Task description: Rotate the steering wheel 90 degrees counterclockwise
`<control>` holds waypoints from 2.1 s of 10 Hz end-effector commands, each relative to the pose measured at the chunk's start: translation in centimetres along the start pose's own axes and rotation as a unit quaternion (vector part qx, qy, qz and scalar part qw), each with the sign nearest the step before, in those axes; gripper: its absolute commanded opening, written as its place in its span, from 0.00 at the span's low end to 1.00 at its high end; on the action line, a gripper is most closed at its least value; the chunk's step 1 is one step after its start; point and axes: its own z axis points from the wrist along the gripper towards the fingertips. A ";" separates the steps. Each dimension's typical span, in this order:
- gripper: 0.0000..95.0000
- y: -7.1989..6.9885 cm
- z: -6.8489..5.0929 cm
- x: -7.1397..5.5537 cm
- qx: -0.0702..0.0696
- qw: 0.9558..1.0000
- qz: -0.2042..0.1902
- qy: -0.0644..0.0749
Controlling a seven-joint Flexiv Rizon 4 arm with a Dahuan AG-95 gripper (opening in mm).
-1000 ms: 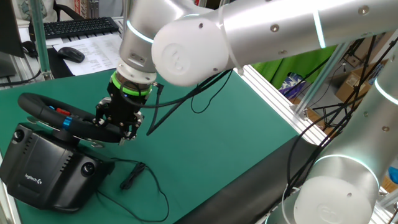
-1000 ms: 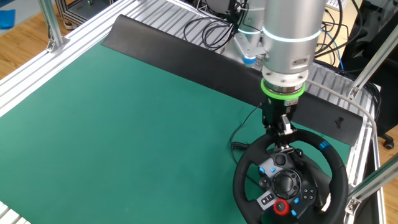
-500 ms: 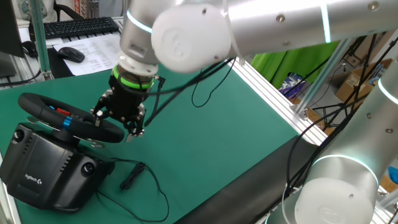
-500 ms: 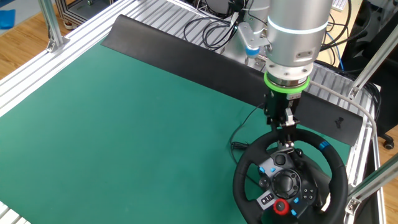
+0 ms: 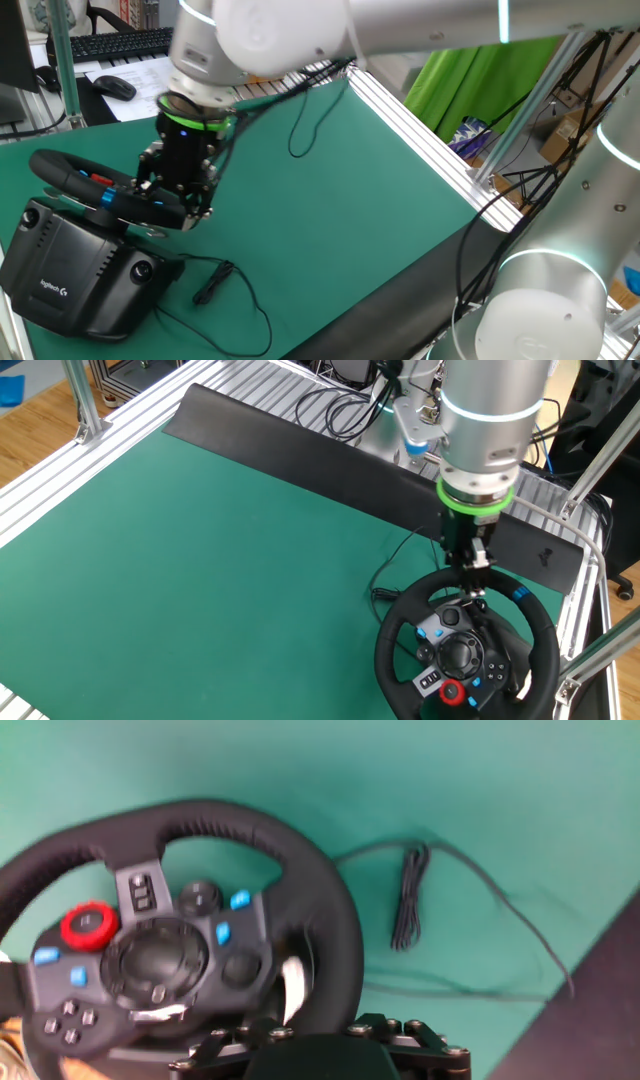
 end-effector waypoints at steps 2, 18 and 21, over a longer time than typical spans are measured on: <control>0.00 -0.1 0.0 0.3 -0.004 1.000 -0.020 0.002; 0.40 0.4 2.6 -1.8 0.008 0.998 -0.067 -0.014; 0.80 0.5 2.2 -1.3 0.016 0.999 -0.043 -0.025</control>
